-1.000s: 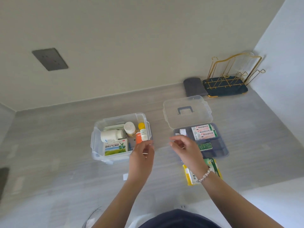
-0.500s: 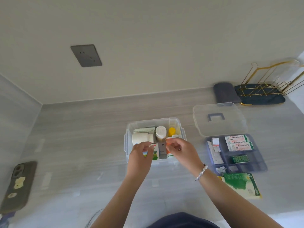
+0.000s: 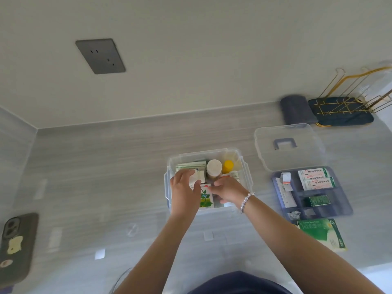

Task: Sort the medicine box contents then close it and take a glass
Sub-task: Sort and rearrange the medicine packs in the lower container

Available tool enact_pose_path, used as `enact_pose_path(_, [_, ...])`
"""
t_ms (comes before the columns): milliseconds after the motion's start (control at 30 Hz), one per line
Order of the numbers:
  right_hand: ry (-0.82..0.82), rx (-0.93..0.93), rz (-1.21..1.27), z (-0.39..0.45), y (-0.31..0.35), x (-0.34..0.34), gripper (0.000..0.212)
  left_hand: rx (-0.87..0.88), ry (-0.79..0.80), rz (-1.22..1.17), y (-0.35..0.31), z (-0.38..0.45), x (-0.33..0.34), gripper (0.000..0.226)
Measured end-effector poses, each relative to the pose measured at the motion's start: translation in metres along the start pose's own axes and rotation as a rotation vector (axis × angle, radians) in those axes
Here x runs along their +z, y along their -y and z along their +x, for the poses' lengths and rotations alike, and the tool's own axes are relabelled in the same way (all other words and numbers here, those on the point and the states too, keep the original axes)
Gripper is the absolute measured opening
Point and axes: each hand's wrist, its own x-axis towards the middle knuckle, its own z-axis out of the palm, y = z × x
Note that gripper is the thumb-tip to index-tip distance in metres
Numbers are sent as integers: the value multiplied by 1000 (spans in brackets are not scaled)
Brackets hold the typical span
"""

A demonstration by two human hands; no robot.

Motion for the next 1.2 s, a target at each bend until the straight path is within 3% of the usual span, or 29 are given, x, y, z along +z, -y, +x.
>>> enact_pose_path(133, [77,81,115,8,0,2,23,22,14,28,5,8,0,34])
enact_pose_path(500, [119,123,349,13,-3,0,27,-8,187,187,2,39,-3,38])
enact_pose_path(600, [142,113,352,12,-5,-2,13,11,273,317,-1,46,-6,45])
enact_pose_path(767, [120,99,368,13,-8,-2,10,50,397,560,-7,60,-12,52])
enact_pose_path(900, [123,108,386,12,-9,-4,27,132,457,673,-7,71,-16,55])
enact_pose_path(1000, [126,111,419,10,-9,-6,25,223,514,798,-8,75,-16,59])
enact_pose_path(1100, [115,103,433,9,-10,-7,9,225,518,780,-8,75,-16,58])
enact_pose_path(1200, [88,76,397,9,-10,-6,10,208,501,687,-8,71,-19,53])
